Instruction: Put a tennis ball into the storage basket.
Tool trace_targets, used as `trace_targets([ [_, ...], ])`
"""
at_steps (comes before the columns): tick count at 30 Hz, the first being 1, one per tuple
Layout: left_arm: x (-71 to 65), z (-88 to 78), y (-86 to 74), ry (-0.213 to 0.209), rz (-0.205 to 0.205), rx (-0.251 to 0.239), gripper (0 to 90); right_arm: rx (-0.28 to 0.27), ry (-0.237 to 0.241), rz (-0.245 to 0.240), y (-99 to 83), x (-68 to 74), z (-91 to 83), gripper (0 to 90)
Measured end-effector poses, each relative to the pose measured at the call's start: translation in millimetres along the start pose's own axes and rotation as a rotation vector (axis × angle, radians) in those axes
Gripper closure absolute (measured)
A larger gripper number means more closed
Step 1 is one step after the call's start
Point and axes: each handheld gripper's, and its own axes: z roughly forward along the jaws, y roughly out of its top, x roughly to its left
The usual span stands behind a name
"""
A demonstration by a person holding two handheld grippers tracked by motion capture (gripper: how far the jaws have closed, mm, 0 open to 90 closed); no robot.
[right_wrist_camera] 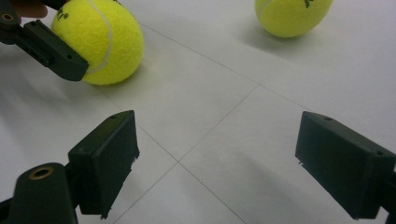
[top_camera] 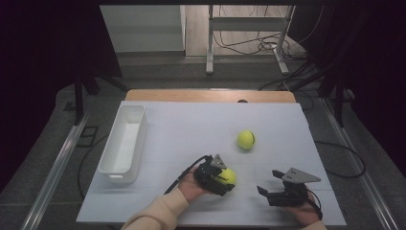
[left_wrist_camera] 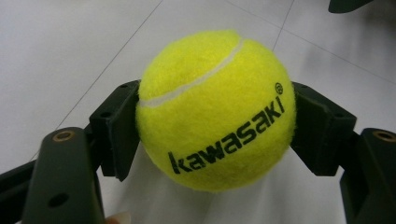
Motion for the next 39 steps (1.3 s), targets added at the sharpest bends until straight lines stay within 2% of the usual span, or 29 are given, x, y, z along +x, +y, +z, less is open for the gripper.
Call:
trace_targets([
  [5,-1.3,-1.8,-0.2,0.012,0.01,-0.009,26.2,0.0,0.001,-0.002,0.3,0.4,-0.4,13.4],
  [11,-0.1,-9.3,-0.1,0.009,-0.006,-0.043,26.3,-0.002,0.004,-0.003,0.3,0.5,-0.3,13.4],
  [19,3.4,-22.2,-0.3,0.022,-0.008,-0.071,26.3,-0.003,0.005,-0.001,0.6,0.7,0.2,13.4],
  [24,4.8,-31.2,1.8,0.026,-0.028,-0.116,26.3,0.0,0.002,-0.001,0.5,0.4,0.2,13.4],
  [30,6.1,-41.0,3.7,0.031,-0.02,-0.136,26.3,-0.003,0.002,-0.002,0.4,0.1,0.6,13.4],
  [39,10.8,-54.7,3.4,0.039,-0.052,-0.189,26.3,-0.005,0.0,-0.003,0.4,-0.1,0.3,13.5],
])
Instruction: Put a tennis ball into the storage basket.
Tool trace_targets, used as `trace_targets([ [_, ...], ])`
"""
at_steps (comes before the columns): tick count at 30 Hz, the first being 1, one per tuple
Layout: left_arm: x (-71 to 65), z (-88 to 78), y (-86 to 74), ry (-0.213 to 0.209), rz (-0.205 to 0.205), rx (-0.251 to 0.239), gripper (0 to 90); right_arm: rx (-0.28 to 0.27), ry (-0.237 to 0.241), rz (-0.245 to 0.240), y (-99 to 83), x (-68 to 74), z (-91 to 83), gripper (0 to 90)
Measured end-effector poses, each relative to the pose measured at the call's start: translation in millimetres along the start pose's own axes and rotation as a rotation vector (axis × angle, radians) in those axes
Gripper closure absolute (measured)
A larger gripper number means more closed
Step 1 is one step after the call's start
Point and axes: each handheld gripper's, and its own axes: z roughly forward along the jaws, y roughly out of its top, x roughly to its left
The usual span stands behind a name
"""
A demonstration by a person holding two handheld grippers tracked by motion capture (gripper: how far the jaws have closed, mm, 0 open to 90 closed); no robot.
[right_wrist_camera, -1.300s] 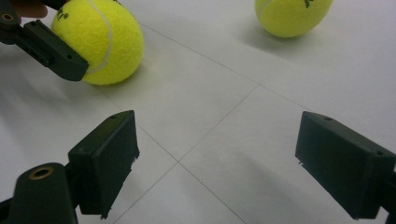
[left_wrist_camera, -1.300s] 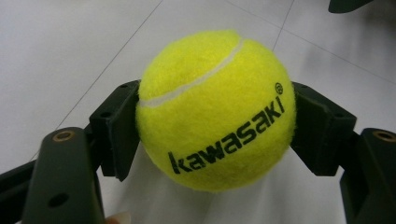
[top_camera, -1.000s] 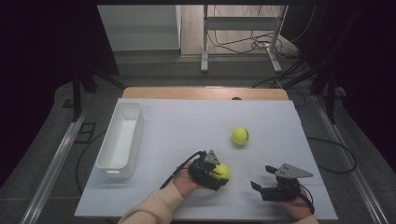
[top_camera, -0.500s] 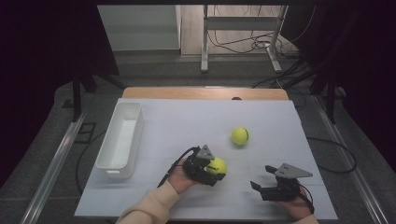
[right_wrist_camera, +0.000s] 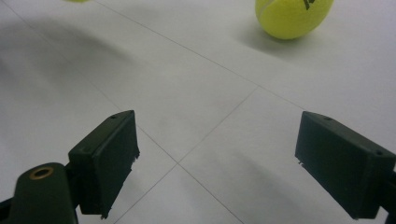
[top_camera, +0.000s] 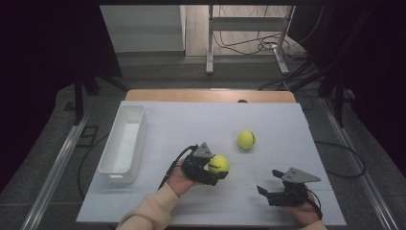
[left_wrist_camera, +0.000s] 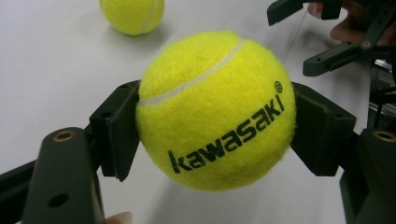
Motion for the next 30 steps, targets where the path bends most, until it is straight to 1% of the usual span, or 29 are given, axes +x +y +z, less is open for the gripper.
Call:
trace_targets([
  [3,2.6,-3.5,0.2,0.005,-0.003,-0.007,26.3,0.001,0.0,-0.001,0.1,0.0,0.0,13.5],
  [4,3.4,-4.8,0.2,0.005,-0.009,-0.012,26.3,0.001,0.0,-0.002,0.1,0.0,-0.1,13.5],
  [11,6.6,-12.6,2.2,0.016,-0.007,-0.026,26.3,0.0,0.002,-0.001,0.1,-0.2,-0.2,13.5],
  [19,9.7,-24.0,4.5,0.034,-0.01,-0.057,26.3,-0.001,0.002,-0.001,0.2,-0.1,-0.4,13.5],
  [22,11.6,-28.8,5.1,0.04,-0.017,-0.074,26.3,-0.005,0.001,-0.002,0.3,-0.2,-0.4,13.5],
  [26,13.5,-32.8,5.8,0.048,-0.018,-0.081,26.3,-0.003,-0.003,-0.003,0.4,-0.5,-0.6,13.6],
  [30,16.1,-40.4,6.8,0.057,-0.026,-0.097,26.3,-0.005,-0.001,0.0,0.3,-0.2,-0.3,13.6],
])
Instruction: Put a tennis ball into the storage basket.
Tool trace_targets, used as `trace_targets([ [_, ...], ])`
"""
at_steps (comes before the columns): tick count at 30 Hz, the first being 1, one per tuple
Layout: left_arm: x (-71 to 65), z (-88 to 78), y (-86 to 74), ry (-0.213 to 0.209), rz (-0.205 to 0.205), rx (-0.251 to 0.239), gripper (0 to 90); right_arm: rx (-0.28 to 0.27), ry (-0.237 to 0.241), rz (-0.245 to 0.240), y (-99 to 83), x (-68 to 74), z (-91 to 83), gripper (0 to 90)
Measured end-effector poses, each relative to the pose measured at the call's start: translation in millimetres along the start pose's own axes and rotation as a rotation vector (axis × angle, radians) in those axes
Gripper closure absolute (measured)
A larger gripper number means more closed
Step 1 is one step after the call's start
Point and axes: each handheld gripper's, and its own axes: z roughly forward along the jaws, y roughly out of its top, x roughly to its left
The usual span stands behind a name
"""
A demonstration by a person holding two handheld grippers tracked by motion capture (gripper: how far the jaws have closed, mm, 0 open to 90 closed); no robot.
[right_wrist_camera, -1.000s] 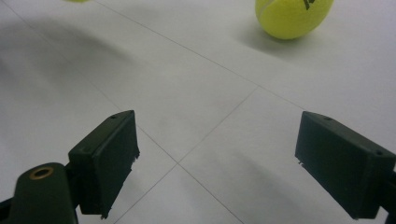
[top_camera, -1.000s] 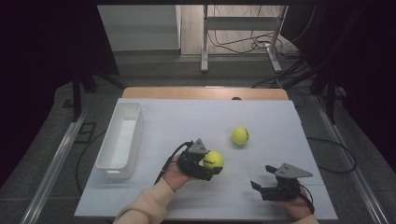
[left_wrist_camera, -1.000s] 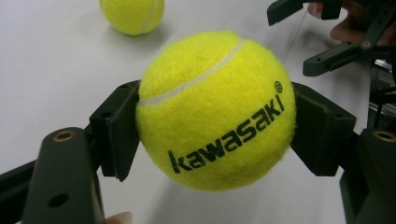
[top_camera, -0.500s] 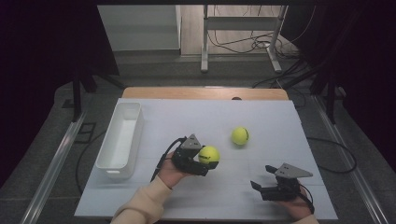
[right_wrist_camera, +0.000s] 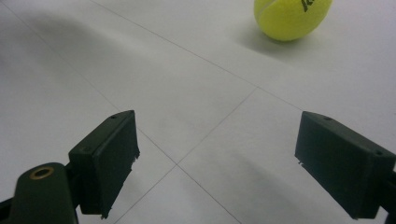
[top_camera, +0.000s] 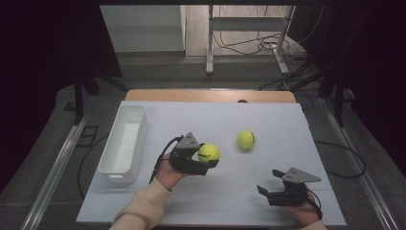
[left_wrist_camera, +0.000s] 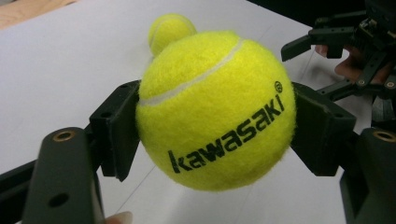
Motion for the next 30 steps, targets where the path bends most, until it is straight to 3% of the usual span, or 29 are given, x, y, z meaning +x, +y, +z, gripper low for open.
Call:
trace_targets([
  [30,17.0,-27.7,2.8,0.041,-0.035,-0.063,26.3,0.002,-0.004,-0.003,0.0,-0.1,0.1,13.6],
])
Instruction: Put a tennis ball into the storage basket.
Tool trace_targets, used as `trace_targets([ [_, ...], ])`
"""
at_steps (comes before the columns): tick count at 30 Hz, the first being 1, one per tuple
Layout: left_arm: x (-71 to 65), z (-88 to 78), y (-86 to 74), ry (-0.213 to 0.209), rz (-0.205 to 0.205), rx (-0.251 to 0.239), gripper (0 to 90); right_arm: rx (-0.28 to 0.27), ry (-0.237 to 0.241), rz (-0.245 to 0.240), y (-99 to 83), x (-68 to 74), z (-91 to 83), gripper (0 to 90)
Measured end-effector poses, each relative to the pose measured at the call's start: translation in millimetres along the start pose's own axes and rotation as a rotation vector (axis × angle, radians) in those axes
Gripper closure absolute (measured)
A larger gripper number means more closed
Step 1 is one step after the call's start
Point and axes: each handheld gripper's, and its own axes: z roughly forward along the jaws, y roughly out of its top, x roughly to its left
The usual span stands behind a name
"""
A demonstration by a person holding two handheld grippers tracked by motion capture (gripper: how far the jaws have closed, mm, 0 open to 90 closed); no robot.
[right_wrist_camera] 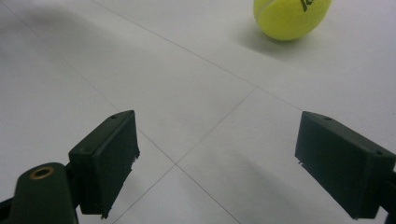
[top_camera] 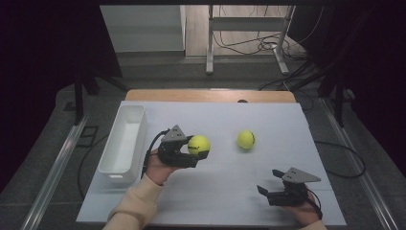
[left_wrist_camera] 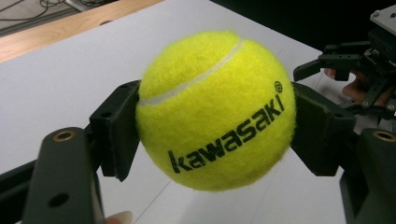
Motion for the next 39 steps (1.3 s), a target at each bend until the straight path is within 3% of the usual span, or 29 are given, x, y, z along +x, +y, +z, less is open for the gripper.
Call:
trace_targets([
  [39,21.9,-30.9,2.7,0.069,-0.041,-0.07,26.3,0.003,-0.004,-0.002,-0.2,0.1,0.3,13.6],
])
